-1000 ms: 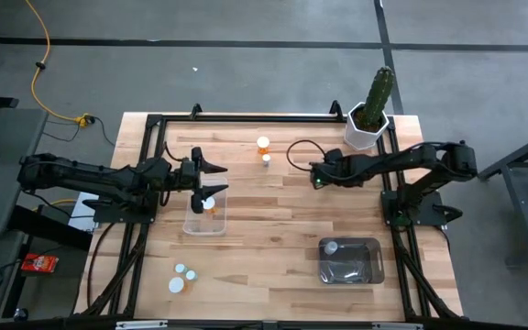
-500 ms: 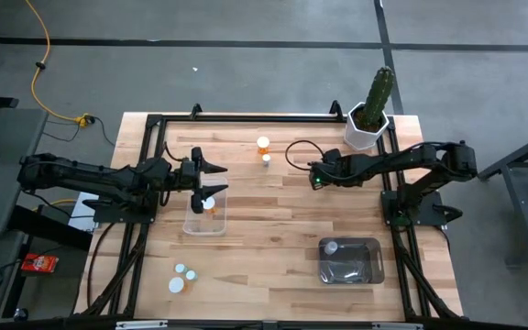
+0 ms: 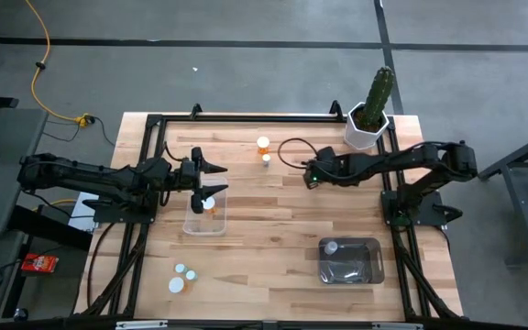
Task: Pick and place medicine bottles into bin by pill shape (circle, oval)
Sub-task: Put the top right blue tablet bottle into the black bin
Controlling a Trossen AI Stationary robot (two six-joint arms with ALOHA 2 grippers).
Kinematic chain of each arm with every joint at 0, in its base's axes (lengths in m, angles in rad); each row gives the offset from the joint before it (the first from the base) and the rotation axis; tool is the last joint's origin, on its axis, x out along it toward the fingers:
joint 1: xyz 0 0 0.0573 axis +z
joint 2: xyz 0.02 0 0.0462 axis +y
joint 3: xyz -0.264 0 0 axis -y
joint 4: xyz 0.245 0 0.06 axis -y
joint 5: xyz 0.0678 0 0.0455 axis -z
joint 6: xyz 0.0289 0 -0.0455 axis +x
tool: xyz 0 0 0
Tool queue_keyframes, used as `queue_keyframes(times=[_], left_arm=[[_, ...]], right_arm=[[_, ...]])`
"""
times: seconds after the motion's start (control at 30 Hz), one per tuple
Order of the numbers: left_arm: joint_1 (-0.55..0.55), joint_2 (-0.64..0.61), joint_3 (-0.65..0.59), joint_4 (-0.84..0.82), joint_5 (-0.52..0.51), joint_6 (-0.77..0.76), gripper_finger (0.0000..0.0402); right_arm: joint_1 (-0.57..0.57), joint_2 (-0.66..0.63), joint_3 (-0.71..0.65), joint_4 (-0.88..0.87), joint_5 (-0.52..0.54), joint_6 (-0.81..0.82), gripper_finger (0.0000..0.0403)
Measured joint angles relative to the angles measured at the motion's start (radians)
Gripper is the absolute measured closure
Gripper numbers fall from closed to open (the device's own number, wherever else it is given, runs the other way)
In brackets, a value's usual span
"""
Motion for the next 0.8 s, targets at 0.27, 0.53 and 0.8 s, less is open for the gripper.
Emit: queue_keyframes(times=[0.27,0.53,0.8], left_arm=[[0.000,0.000,0.000,-0.001,-0.010,-0.101,0.0172],[0.000,0.053,0.005,-0.032,0.023,-0.148,0.0172],[-0.002,0.258,0.124,-0.061,0.129,-0.173,0.0172]], right_arm=[[0.089,0.000,0.049,0.433,-0.044,-0.394,0.0303],[0.152,0.000,0.049,0.762,-0.203,-0.623,0.0304],[0.162,0.023,0.049,0.823,-0.276,-0.639,0.0304]])
